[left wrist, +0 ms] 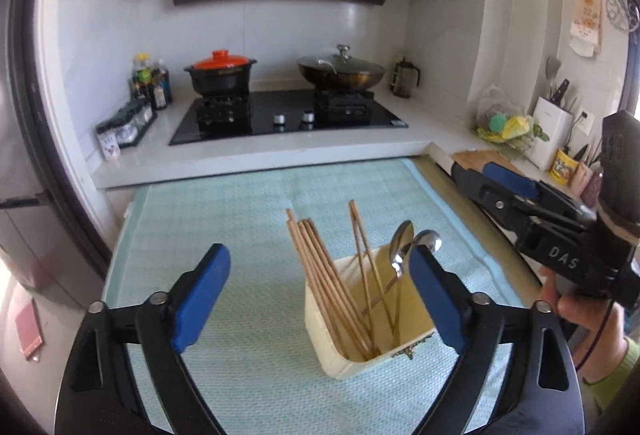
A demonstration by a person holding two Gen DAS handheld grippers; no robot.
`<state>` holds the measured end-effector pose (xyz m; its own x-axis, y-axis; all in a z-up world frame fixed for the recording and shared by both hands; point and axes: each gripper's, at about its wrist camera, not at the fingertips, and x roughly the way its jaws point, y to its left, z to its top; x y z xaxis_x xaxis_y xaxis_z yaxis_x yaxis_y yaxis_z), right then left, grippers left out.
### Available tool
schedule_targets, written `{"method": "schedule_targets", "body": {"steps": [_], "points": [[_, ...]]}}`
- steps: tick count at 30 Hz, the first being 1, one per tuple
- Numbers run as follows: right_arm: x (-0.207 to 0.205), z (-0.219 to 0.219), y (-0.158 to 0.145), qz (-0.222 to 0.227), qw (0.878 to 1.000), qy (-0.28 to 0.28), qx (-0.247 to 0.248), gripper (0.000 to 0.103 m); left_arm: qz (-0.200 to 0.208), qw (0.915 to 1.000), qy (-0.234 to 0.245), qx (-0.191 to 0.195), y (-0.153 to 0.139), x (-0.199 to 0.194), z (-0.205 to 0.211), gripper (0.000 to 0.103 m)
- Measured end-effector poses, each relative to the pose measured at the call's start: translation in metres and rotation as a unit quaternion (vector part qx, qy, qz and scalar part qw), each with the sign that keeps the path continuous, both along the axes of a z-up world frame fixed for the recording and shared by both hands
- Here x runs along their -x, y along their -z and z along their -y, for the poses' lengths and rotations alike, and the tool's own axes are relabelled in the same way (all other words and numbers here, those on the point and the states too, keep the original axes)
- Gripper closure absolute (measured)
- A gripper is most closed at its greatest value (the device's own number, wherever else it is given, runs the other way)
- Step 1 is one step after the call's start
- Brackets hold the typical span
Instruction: Organize utensils
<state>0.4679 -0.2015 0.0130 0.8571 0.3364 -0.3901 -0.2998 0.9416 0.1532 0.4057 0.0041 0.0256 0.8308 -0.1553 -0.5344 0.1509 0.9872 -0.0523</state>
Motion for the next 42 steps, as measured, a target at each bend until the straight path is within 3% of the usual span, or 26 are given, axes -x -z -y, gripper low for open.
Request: {"method": "schedule_targets", "body": {"steps": [4, 9, 13, 17, 22, 28, 42], "points": [[0.048, 0.001, -0.015, 0.014, 1.000, 0.002, 0.024, 0.021, 0.069, 0.9963, -0.042, -0.031, -0.007, 0.051, 0.008, 0.001], [0.109, -0.005, -0.013, 0.005, 0.998, 0.013, 0.056, 0.015, 0.095, 0.9924, -0.069, -0.036, -0.008, 0.097, 0.014, 0.000], [0.150, -0.005, -0.006, -0.014, 0.998, 0.018, 0.064, 0.013, 0.054, 0.9953, -0.075, -0.030, 0.001, 0.116, 0.017, 0.000], [0.184, -0.004, 0.002, -0.019, 0.997, 0.030, 0.071, 0.005, 0.041, 0.9936, -0.102, -0.028, 0.015, 0.132, 0.017, 0.000], [0.209, -0.002, 0.007, -0.015, 0.995, 0.059, 0.082, 0.003, 0.023, 0.9917, -0.120, -0.038, 0.028, 0.151, 0.019, 0.000], [0.232, -0.005, 0.006, -0.016, 0.995, 0.055, 0.076, 0.002, 0.026, 0.9908, -0.124, -0.048, 0.028, 0.176, 0.018, 0.000], [0.261, -0.031, -0.016, -0.006, 0.997, 0.021, 0.075, 0.001, 0.026, 0.9914, -0.124, -0.031, 0.017, 0.205, 0.005, 0.000]]}}
